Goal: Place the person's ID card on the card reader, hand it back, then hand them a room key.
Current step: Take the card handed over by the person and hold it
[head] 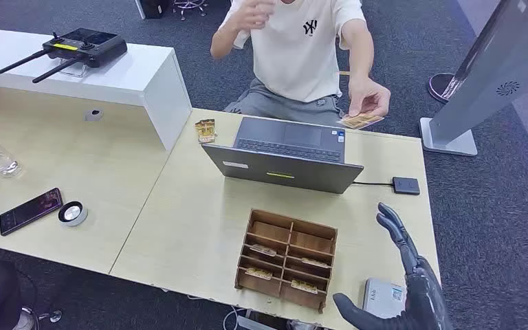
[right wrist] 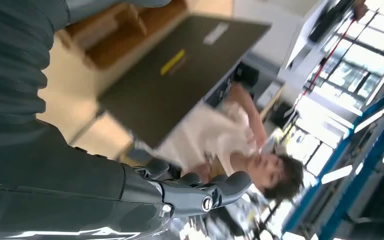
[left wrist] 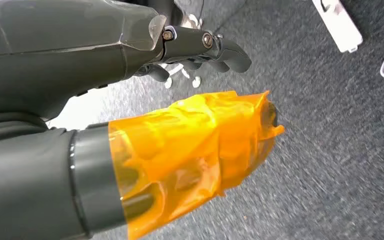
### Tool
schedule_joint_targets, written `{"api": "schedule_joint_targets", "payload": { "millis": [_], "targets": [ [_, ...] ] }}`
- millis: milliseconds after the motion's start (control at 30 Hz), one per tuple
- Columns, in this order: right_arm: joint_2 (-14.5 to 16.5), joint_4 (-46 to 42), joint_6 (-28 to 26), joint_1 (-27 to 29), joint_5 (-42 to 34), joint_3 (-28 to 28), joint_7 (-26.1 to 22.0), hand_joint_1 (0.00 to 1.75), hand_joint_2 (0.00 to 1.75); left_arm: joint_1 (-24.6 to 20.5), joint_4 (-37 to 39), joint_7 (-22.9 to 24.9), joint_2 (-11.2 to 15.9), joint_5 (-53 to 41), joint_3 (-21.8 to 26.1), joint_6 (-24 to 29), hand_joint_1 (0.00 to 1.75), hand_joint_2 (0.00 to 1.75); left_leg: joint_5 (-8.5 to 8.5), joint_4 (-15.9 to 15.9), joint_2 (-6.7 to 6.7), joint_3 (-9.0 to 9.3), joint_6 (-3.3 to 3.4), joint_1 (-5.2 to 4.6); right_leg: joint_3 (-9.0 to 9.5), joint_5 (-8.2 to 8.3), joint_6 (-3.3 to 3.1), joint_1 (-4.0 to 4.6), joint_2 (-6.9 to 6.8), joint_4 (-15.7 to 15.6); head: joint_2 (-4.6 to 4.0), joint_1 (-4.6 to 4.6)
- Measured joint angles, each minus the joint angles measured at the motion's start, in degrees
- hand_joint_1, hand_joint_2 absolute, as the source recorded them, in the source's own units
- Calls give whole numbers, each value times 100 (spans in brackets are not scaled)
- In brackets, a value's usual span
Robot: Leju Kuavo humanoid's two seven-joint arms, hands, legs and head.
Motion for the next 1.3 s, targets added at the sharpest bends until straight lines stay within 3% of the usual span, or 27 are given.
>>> {"api": "schedule_joint_targets", "payload": {
  "millis": [233, 433, 833, 1100, 1167, 1300],
  "targets": [
    [251, 154, -433, -725, 2522, 49, 710, 0, 175, -73, -249, 153, 77, -354, -216, -104, 0, 0, 6, 0, 0, 1, -2, 0, 1, 4, -1, 0, 0, 3, 0, 1],
    [309, 748, -579, -1467, 3884, 61, 1133, 0, 175, -224, -264, 215, 184, -488, -611, -152, 0, 0, 9, 1, -1, 2, -5, 0, 3, 9, 0, -1, -1, 3, 0, 1],
    [219, 1735, -608, -2228, 4998, -103, 1582, 0, 175, -401, -271, 421, 398, -606, -1293, -257, 0, 0, 10, 1, -4, 1, -5, 0, 0, 9, 0, 0, -2, 3, 0, 2],
    [171, 1932, -429, -2340, 5211, -260, 1802, 1, 175, -146, -1164, 1070, 725, -562, -1682, -982, 0, 0, 10, 1, -7, -1, -6, 0, -2, 8, 0, 0, -3, 3, 0, 1],
    [171, 1947, -404, -2345, 5242, -270, 1833, 18, 175, -123, -1298, 1093, 770, -555, -1741, -1004, 0, 0, 9, 1, -6, -1, -6, 0, -2, 8, 0, 0, -3, 4, 0, 0],
    [172, 1954, -389, -2346, 5265, -279, 1876, 149, 175, -116, -1404, 1125, 799, -547, -1817, -1005, 0, 0, 10, 1, -6, -2, -6, 0, -2, 8, 1, 0, -3, 4, 0, 2]
  ]
}}
